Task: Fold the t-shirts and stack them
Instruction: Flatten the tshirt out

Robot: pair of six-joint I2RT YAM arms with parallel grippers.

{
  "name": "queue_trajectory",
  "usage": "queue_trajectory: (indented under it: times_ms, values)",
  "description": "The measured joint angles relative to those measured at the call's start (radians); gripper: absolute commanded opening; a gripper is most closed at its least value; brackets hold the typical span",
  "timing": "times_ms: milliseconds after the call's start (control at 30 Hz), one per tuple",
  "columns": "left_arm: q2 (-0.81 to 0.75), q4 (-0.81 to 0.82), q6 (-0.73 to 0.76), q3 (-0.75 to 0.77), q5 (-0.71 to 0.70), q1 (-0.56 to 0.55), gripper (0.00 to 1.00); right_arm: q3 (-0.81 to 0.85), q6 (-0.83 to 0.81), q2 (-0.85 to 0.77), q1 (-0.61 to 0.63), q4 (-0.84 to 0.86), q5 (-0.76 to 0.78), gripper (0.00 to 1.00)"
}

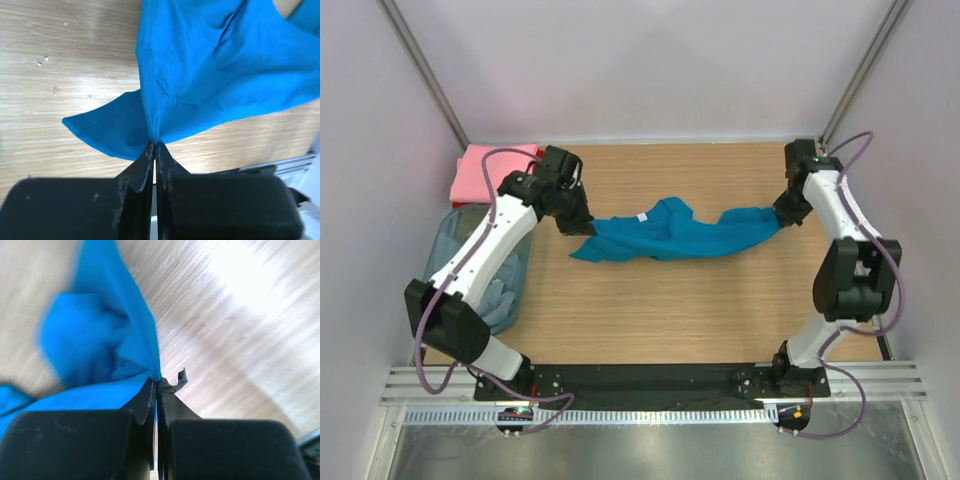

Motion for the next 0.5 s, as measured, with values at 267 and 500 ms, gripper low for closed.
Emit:
queue_trajectory:
  times_ms: [267,500]
  values:
    - [-0.199,-0.019,-0.089,-0.007,-0.008,0.000,0.00,0.262,-0.026,-0.367,0.000,-0.244,0.106,0.01]
    - [-0.223,-0.031,-0.121,-0.007,-0.021,-0.002,0.00,0.331,-0.042,-0.454,0.000,-0.243,0.116,0.01]
